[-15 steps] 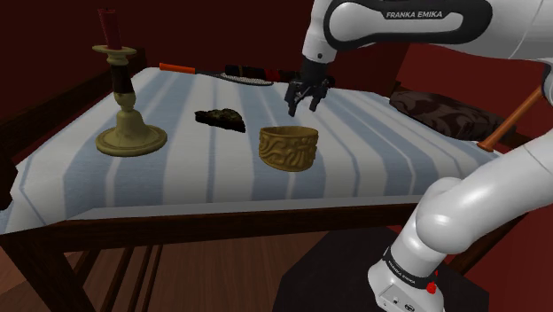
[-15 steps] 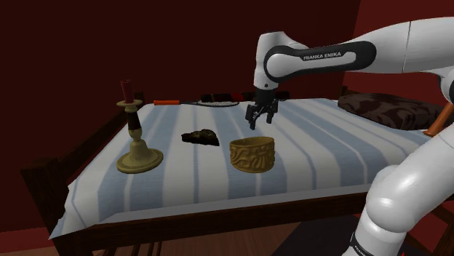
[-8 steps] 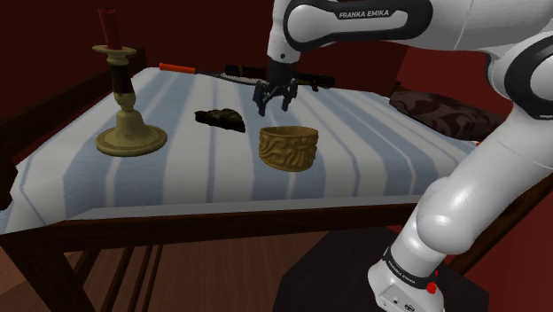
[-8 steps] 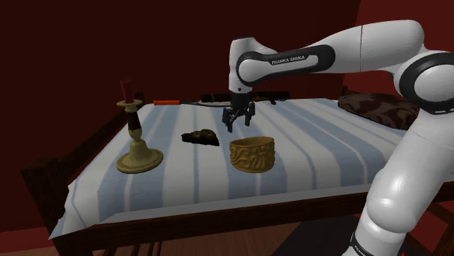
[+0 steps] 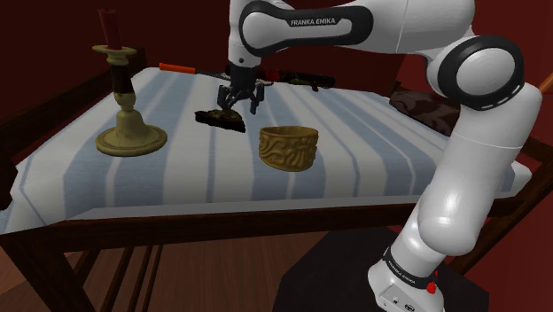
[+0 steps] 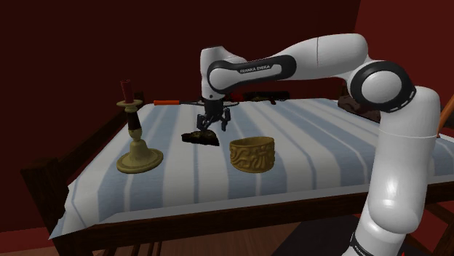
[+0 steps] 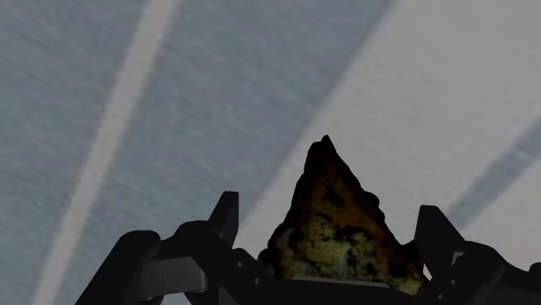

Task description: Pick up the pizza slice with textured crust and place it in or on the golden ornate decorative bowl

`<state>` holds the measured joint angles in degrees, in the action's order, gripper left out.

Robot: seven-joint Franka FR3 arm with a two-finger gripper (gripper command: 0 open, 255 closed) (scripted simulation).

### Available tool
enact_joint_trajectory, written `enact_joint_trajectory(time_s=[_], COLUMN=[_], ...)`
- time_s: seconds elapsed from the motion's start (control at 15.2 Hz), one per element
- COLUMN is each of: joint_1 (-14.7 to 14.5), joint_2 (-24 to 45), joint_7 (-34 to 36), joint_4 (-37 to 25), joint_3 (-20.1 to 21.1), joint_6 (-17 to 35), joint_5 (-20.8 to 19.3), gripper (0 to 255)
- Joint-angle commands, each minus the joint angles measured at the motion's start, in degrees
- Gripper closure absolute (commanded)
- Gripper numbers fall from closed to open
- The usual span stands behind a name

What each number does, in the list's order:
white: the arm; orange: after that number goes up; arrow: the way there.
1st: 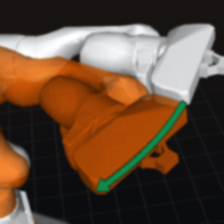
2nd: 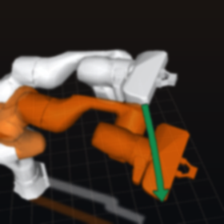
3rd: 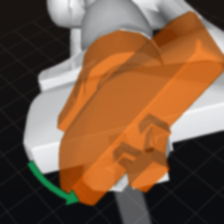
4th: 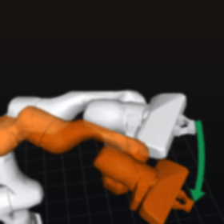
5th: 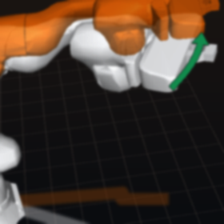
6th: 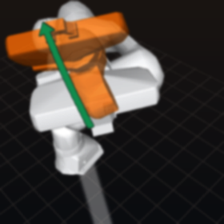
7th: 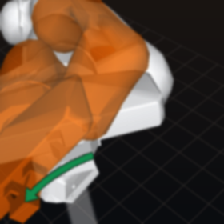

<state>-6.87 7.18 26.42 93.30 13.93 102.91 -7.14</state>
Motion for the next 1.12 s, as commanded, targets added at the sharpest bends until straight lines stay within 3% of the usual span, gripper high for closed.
enact_joint_trajectory(time_s=[0.0, 0.46, 0.92, 0.99, 1.06], joint_1=[-0.56, -0.32, -0.32, -0.32, -0.32], joint_2=[2.36, 2.82, 2.83, 2.83, 2.83], joint_7=[0.93, 1.15, 1.15, 1.15, 1.15], joint_4=[-1.61, 2.82, 2.80, 2.80, 2.80], joint_3=[0.29, 0.06, 0.06, 0.06, 0.06], joint_6=[0.52, 5.40, 5.39, 5.39, 5.39], joint_5=[-0.62, -0.86, -0.87, -0.87, -0.87], gripper=[0, 0, 0, 255, 255])
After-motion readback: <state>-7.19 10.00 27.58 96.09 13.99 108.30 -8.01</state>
